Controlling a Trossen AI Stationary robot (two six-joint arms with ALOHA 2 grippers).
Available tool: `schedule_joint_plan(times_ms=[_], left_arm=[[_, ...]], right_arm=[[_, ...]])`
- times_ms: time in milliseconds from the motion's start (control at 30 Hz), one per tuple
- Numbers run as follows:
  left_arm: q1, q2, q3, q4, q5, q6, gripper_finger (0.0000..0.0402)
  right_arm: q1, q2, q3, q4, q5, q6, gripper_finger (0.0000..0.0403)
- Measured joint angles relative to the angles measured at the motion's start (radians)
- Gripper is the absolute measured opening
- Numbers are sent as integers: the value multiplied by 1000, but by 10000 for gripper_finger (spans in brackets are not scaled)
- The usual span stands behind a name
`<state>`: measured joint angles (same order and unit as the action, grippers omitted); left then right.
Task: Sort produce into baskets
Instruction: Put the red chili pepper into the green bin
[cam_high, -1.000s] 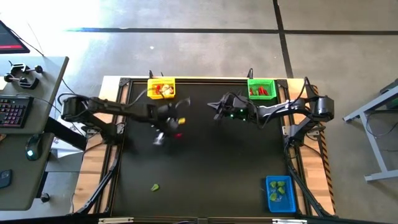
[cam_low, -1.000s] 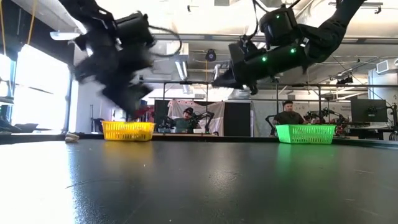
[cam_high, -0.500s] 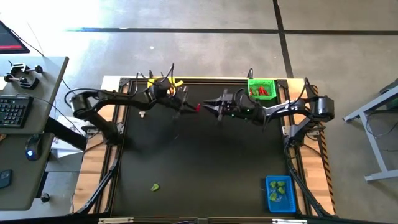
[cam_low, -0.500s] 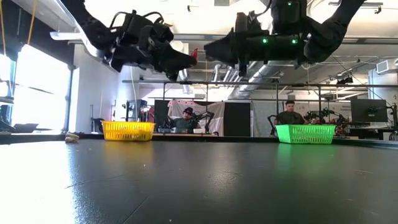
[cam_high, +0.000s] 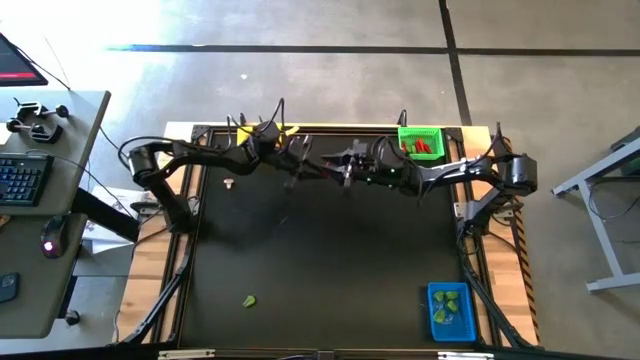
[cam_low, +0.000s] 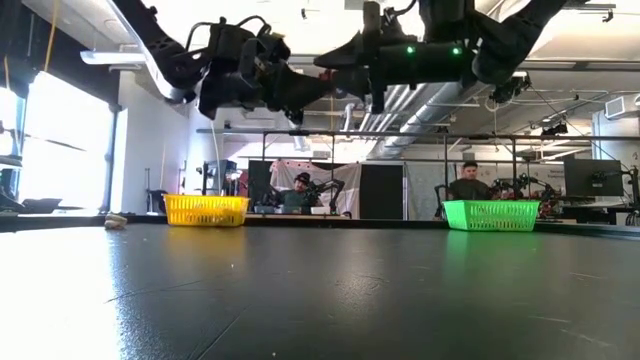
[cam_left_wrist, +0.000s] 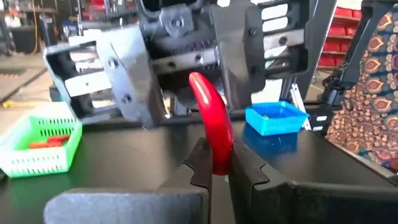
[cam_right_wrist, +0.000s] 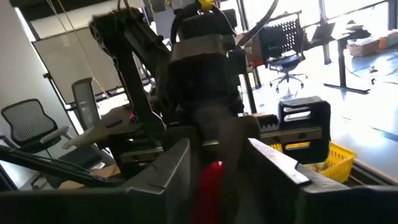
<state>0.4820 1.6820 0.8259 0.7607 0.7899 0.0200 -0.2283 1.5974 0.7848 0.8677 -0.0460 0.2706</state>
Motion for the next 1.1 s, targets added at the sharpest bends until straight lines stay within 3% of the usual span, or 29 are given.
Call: schedule_joint_plan(times_ms=[133, 333, 467, 767, 933, 1100], left_arm=[[3, -1, 12, 0, 1, 2, 7], [3, -1, 14, 4, -21, 29, 12], [3, -1, 14, -4, -23, 68, 39], [2, -1, 15, -113, -143, 78, 132], [2, -1, 15, -230, -208, 190, 166], [-31, -1, 15, -306, -208, 208, 178]], right_arm=[[0, 0, 6, 8, -7, 17, 108], [2, 0, 6, 13, -6, -7, 13], [5, 0, 6, 20, -5, -17, 16], [-58, -61, 6, 11, -7, -66, 5], [-118, -169, 7, -188, 112, -147, 4], [-222, -292, 7, -573, 328, -155, 4]])
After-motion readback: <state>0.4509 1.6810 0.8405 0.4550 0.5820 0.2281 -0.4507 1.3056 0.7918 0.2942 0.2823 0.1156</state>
